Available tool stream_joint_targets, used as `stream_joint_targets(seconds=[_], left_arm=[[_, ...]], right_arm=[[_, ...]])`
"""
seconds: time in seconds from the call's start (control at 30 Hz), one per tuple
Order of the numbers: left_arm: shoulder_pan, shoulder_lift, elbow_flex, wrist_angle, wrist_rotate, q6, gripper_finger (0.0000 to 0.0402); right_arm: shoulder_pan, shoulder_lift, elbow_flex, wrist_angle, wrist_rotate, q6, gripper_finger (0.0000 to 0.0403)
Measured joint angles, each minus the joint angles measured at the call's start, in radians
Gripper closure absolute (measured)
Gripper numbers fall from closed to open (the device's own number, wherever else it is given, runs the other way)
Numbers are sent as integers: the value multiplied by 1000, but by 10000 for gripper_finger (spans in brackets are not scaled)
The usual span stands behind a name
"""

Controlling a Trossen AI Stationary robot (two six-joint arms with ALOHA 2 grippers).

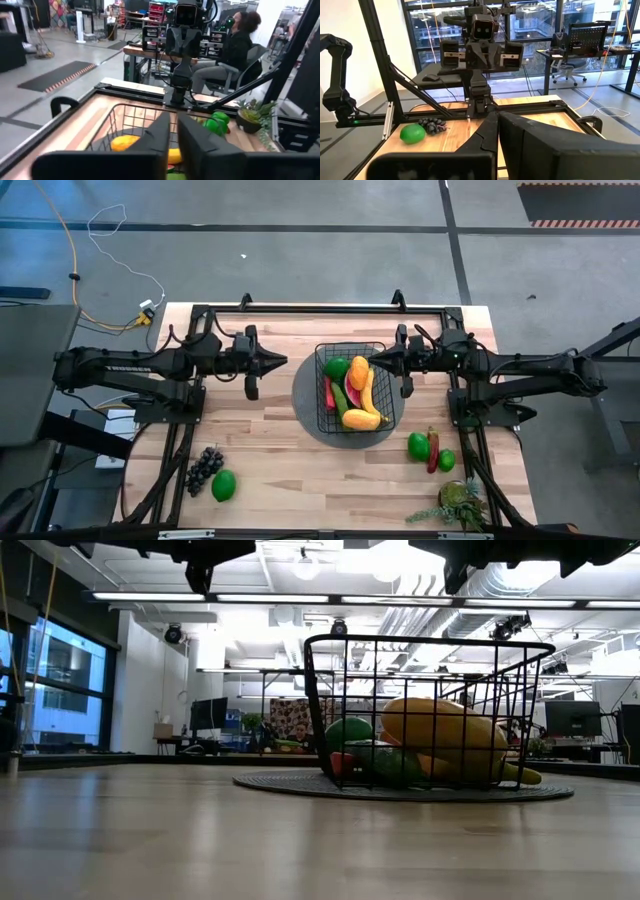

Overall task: Build produce basket
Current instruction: Put the green lime into the black wire basket

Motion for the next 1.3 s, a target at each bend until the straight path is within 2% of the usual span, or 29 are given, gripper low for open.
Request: stream_joint_targets(seconds=[0.07, 0.23, 0.63, 0.8, 0.93, 1.07, 1.3], left_arm=[[0, 0, 0, -3, 10, -13, 394], [0, -24, 0, -14, 17, -19, 388], [2, -157, 1, -65, 8, -15, 400], [2, -157, 1, -106, 6, -47, 401], [2, -157, 1, -116, 6, -64, 401], [2, -157, 1, -112, 6, -65, 401], [2, -157, 1, -106, 6, -68, 401]], right_arm=[[0, 0, 0, 0, 0, 0, 402], [0, 0, 0, 0, 0, 0, 402], [0, 0, 0, 4, 6, -8, 402], [0, 0, 0, 37, 14, 123, 402], [0, 0, 0, 19, 25, 167, 399], [0, 0, 0, 7, 31, 192, 360], [0, 0, 0, -10, 121, 244, 225]])
